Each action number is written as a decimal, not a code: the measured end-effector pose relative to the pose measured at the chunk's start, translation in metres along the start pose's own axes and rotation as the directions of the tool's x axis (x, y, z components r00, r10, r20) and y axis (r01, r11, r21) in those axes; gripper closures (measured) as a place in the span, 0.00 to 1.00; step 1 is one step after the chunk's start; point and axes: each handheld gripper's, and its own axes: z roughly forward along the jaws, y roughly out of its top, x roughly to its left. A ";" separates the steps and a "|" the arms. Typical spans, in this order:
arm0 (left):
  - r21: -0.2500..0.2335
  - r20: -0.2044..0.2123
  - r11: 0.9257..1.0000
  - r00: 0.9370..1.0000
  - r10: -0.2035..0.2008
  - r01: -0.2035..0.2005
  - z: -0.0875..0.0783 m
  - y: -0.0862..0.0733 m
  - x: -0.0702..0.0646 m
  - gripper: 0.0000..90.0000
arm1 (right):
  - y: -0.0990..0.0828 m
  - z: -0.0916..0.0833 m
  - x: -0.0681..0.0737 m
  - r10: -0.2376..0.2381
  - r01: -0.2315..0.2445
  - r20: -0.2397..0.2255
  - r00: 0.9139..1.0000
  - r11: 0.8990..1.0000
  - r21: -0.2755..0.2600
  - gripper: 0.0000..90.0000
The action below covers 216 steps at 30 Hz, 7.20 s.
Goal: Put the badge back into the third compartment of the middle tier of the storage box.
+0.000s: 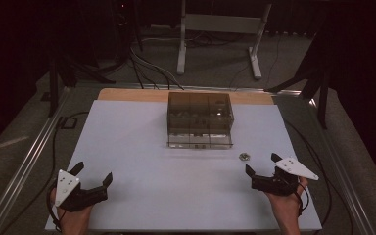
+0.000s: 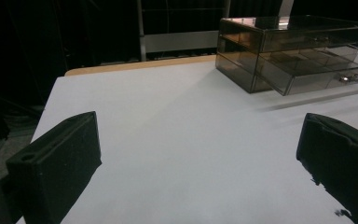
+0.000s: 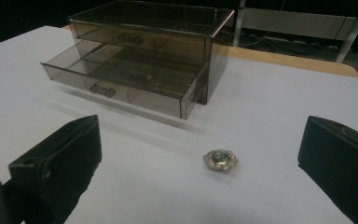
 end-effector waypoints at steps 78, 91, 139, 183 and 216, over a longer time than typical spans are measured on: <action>0.006 0.014 1.000 1.000 0.012 -0.012 0.003 0.000 -0.007 0.01 | 0.011 0.075 -0.036 0.006 -0.014 0.045 0.999 0.982 0.186 0.05; 0.004 0.015 1.000 1.000 0.012 -0.012 0.003 0.000 -0.007 0.01 | 0.002 0.090 -0.044 0.004 -0.024 0.072 0.997 0.961 0.275 0.23; 0.000 0.020 1.000 1.000 0.009 -0.009 0.003 0.000 -0.007 0.01 | -0.017 0.100 -0.045 0.049 -0.022 -0.059 0.997 0.919 0.394 0.83; 0.002 0.020 1.000 1.000 0.005 -0.005 0.003 0.000 -0.006 0.01 | -0.012 0.092 -0.026 -0.016 0.051 -0.094 0.995 0.921 0.387 0.97; 0.008 0.018 1.000 1.000 0.008 -0.008 0.004 0.000 -0.007 0.01 | 0.015 0.073 -0.028 0.016 0.007 -0.078 0.997 0.957 0.291 0.97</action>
